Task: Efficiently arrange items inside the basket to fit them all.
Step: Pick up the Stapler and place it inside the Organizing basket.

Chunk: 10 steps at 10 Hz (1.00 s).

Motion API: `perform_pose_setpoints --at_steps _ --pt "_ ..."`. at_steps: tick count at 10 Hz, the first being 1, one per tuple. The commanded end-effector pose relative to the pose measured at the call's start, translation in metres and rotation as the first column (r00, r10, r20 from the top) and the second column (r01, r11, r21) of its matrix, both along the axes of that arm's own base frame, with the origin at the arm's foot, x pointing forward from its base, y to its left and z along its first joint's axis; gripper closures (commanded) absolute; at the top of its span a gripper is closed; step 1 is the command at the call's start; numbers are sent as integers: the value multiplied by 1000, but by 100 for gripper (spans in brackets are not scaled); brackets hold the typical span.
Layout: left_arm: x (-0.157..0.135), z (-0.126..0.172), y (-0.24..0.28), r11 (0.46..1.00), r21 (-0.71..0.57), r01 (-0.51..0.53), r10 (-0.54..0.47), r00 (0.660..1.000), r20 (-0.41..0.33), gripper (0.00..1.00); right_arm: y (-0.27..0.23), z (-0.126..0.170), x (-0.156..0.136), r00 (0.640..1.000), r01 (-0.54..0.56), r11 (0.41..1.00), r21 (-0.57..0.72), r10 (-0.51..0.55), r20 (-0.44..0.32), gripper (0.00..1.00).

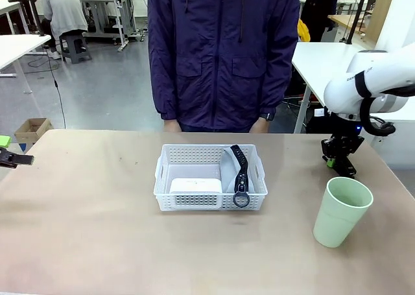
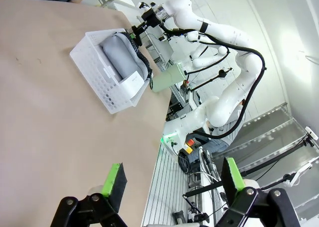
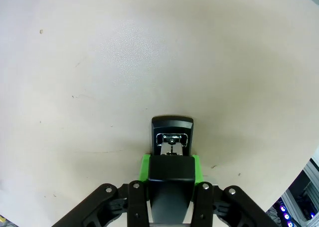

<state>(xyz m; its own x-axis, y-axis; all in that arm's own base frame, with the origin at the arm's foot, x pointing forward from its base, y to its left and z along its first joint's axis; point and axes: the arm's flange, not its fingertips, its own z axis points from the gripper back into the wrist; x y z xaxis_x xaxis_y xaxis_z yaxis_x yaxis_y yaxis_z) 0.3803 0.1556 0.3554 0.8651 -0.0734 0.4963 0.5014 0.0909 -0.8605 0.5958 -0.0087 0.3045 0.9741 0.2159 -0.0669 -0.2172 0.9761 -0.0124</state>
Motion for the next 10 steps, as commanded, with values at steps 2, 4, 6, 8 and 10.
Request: perform_pose_setpoints --at_steps 2,4,6,8,10 --pt "-2 2 -2 1000 7 -3 3 1000 -6 0 -1 0 5 1000 -3 1000 -10 3 -16 100" --pt "-2 2 -2 1000 7 -3 3 1000 -6 0 -8 30 -12 1000 -24 999 27 24 7 100" --pt "-2 2 -2 1000 7 -3 3 1000 -6 0 -12 113 -79 985 -20 1000 13 17 174 100" --pt "-2 2 -2 1000 7 -3 3 1000 -6 0 -13 147 -137 984 -64 998 15 60 165 100" --pt "-2 2 -2 1000 7 -3 3 1000 -6 0 -34 150 -178 987 -58 996 71 46 155 100"
